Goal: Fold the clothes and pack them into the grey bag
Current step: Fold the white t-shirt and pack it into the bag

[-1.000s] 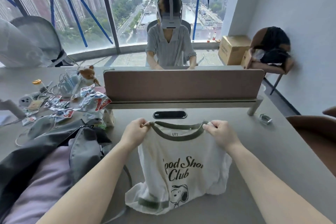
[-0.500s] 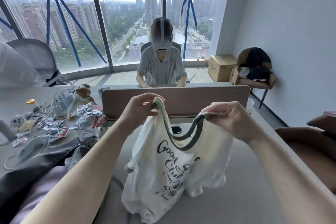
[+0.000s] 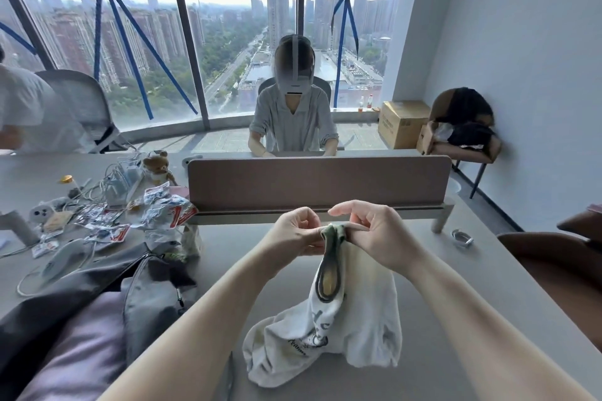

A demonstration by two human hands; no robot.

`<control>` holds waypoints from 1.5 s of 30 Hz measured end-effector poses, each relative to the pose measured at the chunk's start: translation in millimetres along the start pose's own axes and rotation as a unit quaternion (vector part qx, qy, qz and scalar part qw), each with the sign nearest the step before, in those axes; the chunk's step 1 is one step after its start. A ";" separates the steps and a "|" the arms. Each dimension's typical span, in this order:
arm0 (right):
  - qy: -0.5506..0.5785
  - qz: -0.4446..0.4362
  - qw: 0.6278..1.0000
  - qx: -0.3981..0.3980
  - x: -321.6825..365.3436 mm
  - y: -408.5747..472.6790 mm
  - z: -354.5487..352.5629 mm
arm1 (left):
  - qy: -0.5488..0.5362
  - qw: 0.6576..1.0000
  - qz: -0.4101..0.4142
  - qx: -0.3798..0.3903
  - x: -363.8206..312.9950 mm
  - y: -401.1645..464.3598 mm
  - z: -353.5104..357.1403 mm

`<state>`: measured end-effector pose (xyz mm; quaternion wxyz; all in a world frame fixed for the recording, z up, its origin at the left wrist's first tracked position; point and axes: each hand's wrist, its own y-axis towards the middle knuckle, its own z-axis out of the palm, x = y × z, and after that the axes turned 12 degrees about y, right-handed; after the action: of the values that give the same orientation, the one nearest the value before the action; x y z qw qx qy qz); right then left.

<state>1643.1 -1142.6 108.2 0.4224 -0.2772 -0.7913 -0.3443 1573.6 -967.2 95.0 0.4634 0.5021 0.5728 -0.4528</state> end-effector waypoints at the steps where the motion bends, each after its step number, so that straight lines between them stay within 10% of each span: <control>1: -0.002 0.003 1.000 0.007 -0.4 0.6 0.9 | -0.001 1.000 -0.005 0.002 0.9 -0.1 0.6; 16: 0.008 0.080 0.991 -0.104 4.3 10.1 -4.5 | 0.094 0.995 0.018 0.036 21.7 -0.1 4.1; 23: 0.107 0.071 0.989 -0.073 27.7 16.0 -33.3 | 0.032 0.991 0.090 -0.094 -5.0 11.2 -6.6; 34: 0.097 -0.101 0.972 -0.188 93.6 32.1 -55.7 | 0.013 0.986 0.126 -0.108 -40.0 9.2 -9.1; 40: 0.118 0.013 0.985 -0.128 97.8 34.7 -70.6 | 0.008 0.972 0.174 -0.155 -76.0 12.6 -19.8; 45: 0.145 -0.081 0.970 -0.176 117.0 35.9 -78.4 | 0.076 0.978 0.152 -0.119 -72.7 4.2 -9.9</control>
<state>1649.5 -1164.5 251.8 0.4481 -0.2295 -0.6684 -0.5476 1581.8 -968.3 168.0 0.5382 0.5578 0.5731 -0.2661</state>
